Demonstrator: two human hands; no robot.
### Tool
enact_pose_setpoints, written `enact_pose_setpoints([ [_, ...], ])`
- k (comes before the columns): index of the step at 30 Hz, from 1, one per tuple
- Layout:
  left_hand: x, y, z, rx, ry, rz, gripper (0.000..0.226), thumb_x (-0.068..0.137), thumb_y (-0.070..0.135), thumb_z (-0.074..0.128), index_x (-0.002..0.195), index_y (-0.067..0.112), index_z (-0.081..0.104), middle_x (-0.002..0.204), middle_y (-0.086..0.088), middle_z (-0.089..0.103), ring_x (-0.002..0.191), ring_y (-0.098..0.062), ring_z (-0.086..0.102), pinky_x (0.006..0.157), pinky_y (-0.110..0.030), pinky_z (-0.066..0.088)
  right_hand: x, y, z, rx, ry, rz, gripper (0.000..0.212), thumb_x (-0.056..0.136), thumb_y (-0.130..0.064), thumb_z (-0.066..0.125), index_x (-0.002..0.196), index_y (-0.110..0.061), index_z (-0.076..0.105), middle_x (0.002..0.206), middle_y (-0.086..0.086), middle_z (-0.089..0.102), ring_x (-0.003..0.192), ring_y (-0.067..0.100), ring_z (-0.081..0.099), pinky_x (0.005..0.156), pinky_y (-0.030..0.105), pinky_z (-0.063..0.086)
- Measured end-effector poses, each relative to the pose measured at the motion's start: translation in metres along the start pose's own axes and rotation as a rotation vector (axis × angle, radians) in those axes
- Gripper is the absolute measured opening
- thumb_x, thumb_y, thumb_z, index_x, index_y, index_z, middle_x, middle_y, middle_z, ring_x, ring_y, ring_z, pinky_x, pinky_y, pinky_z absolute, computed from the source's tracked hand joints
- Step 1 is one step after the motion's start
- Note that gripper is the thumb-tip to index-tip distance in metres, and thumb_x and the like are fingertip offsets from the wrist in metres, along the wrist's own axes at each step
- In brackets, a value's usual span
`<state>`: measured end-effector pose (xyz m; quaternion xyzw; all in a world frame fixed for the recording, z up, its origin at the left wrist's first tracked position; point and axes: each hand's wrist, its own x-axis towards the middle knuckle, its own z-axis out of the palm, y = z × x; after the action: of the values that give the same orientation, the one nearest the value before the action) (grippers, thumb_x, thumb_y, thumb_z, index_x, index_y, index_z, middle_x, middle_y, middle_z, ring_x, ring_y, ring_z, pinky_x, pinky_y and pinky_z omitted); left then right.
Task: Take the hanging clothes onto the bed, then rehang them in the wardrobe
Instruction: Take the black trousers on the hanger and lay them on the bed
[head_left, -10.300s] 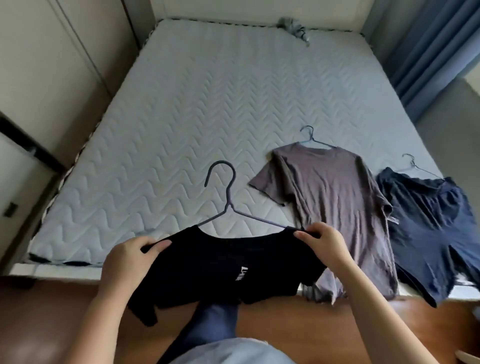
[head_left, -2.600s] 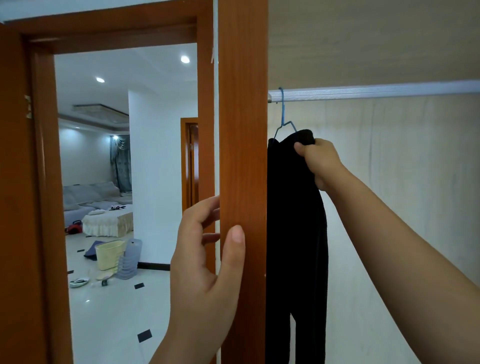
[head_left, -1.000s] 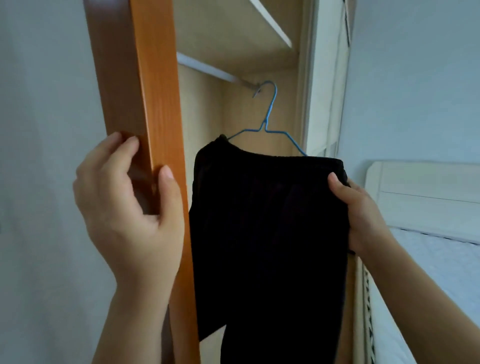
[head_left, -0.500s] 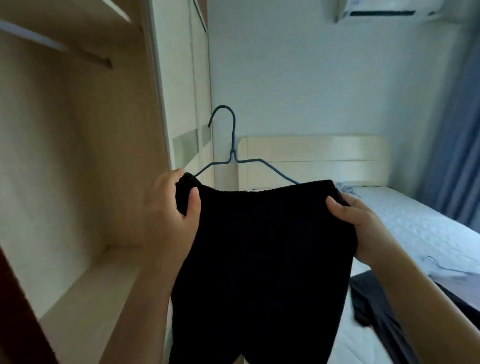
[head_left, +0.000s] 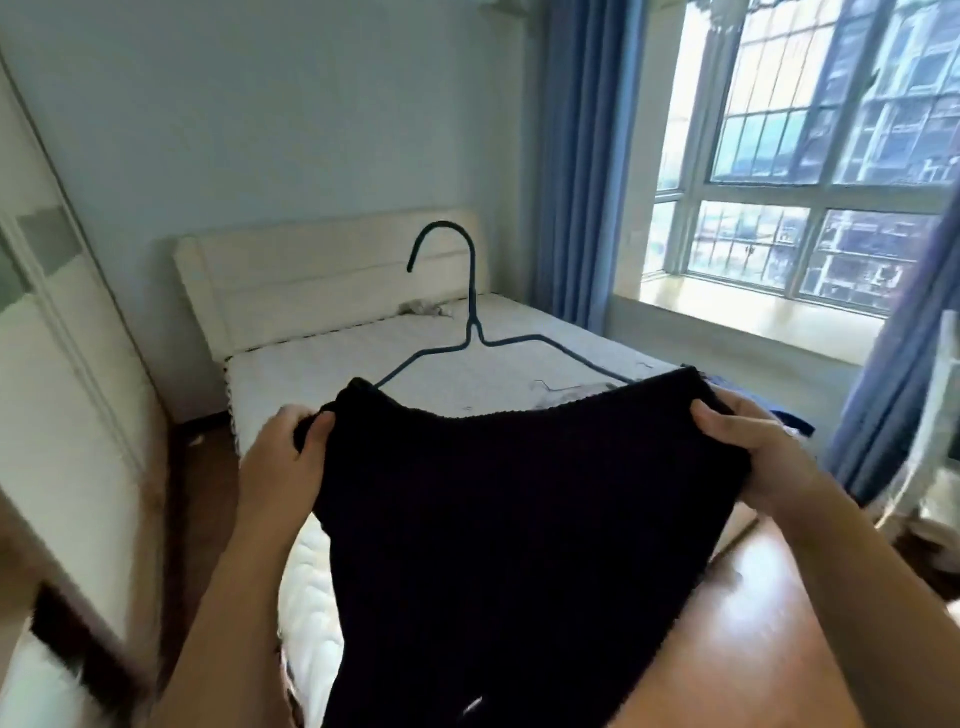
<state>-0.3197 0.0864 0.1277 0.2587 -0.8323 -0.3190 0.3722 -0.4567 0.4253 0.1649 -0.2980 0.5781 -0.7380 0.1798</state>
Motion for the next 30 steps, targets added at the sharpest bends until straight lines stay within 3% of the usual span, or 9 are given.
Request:
enact_pose_setpoints([
  [3,-0.035,0.027,0.049,-0.08,-0.083,-0.03,0.019,0.091,0.028,0.049,0.084,0.01,0.055,0.071,0.003,0.053,0.068,-0.015,0.05,0.06,-0.024,0.036,-0.042,0.001,-0.057,-0.116,0.071,0.056,0.018,0.061,-0.027,0.073,0.077,-0.019,0.075,0.07,0.0,0.072,0.063,0.02,0.067,0.053,0.023,0.054],
  [5,-0.056,0.042,0.082,-0.1,-0.141,-0.023,0.02,0.09,0.028,0.052,0.08,0.011,0.055,0.067,0.007,0.052,0.063,-0.009,0.048,0.058,-0.02,0.035,-0.068,0.005,-0.094,-0.202,0.156,0.104,0.045,0.043,-0.04,0.086,0.081,-0.018,0.075,0.075,0.0,0.074,0.067,0.013,0.07,0.057,0.019,0.055],
  [8,-0.09,0.065,0.129,-0.087,-0.253,-0.007,0.024,0.088,0.033,0.055,0.078,0.012,0.056,0.064,0.007,0.053,0.062,-0.013,0.049,0.055,-0.02,0.034,-0.109,0.017,-0.138,-0.353,0.33,0.157,0.081,0.022,-0.066,0.082,0.087,-0.019,0.07,0.076,-0.004,0.074,0.069,0.007,0.068,0.061,0.014,0.054],
  [11,-0.121,0.084,0.164,-0.118,-0.339,0.014,0.023,0.085,0.034,0.059,0.072,0.015,0.055,0.062,0.007,0.054,0.061,-0.008,0.049,0.054,-0.018,0.034,-0.145,0.033,-0.176,-0.437,0.467,0.157,0.053,0.038,-0.063,0.081,0.076,-0.028,0.073,0.07,-0.012,0.073,0.061,-0.003,0.063,0.059,0.008,0.05],
  [13,-0.138,0.093,0.18,-0.142,-0.381,0.009,0.022,0.084,0.032,0.06,0.071,0.016,0.054,0.061,0.007,0.054,0.06,-0.005,0.049,0.054,-0.017,0.034,-0.158,0.043,-0.198,-0.499,0.538,0.162,0.008,0.072,-0.029,0.075,0.073,-0.036,0.072,0.066,-0.018,0.07,0.06,-0.005,0.061,0.058,0.006,0.047],
  [15,-0.151,0.098,0.191,-0.162,-0.414,-0.017,0.022,0.084,0.031,0.061,0.072,0.013,0.056,0.06,0.006,0.054,0.059,-0.007,0.05,0.054,-0.017,0.035,-0.164,0.057,-0.222,-0.606,0.629,0.169,0.028,0.083,-0.004,0.063,0.073,-0.03,0.07,0.064,-0.022,0.069,0.061,-0.006,0.06,0.059,0.004,0.045],
  [20,-0.162,0.096,0.202,-0.201,-0.471,-0.075,0.024,0.086,0.031,0.059,0.076,0.008,0.058,0.063,0.004,0.055,0.061,-0.007,0.051,0.053,-0.013,0.037,-0.149,0.067,-0.234,-0.626,0.76,0.155,0.023,0.083,-0.004,0.062,0.08,-0.027,0.061,0.066,-0.017,0.068,0.062,-0.012,0.059,0.062,0.002,0.044],
  [25,-0.147,0.062,0.187,-0.212,-0.434,-0.188,0.025,0.085,0.029,0.061,0.077,0.005,0.061,0.064,0.001,0.058,0.063,-0.015,0.052,0.058,-0.027,0.039,-0.117,0.087,-0.216,-0.668,0.657,0.181,0.026,0.084,-0.011,0.063,0.076,-0.036,0.065,0.071,-0.026,0.068,0.069,-0.006,0.06,0.073,0.014,0.045],
  [30,-0.132,0.012,0.151,-0.176,-0.365,-0.296,0.019,0.084,0.028,0.061,0.073,0.013,0.061,0.065,0.003,0.06,0.063,-0.011,0.053,0.057,-0.021,0.039,-0.06,0.116,-0.173,-0.707,0.482,0.199,0.015,0.083,-0.016,0.065,0.088,-0.029,0.064,0.093,0.005,0.068,0.088,0.02,0.059,0.081,0.028,0.045],
])
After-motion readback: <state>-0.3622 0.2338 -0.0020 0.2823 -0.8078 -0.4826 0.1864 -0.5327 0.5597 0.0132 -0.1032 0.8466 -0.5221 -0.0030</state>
